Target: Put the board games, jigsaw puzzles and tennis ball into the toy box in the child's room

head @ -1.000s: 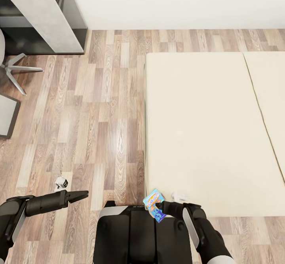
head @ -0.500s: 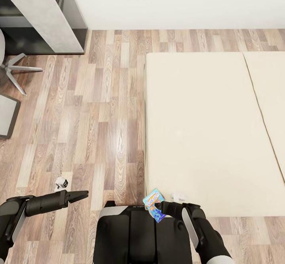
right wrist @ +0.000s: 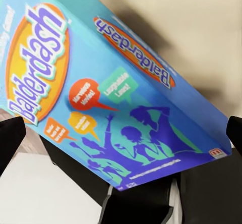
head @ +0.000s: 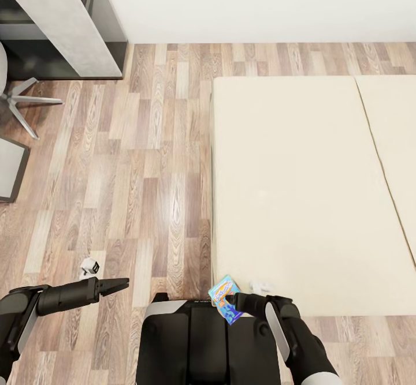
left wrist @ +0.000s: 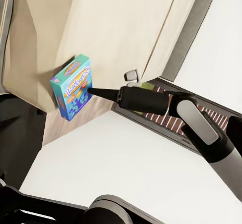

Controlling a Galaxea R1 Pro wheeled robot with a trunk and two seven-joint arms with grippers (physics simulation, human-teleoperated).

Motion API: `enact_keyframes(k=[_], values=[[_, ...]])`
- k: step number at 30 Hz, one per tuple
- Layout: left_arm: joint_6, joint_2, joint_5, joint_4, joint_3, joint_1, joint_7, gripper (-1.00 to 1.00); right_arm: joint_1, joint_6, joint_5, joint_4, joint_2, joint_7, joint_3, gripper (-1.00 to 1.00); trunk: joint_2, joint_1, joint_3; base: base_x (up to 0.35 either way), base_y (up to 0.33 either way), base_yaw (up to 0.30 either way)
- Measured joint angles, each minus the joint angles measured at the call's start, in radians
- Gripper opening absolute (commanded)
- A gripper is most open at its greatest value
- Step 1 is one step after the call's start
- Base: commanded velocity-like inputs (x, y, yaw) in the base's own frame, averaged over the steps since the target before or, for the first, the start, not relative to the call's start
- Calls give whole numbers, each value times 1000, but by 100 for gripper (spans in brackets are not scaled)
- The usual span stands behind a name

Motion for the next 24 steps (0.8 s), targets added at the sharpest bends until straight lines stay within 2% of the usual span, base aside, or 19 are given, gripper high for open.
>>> enact_keyframes(k=[24], values=[[0,0,0,0,1,0,0,100,-22,0,-12,-4,4,6,0,100,0,0,0,0,0,0]])
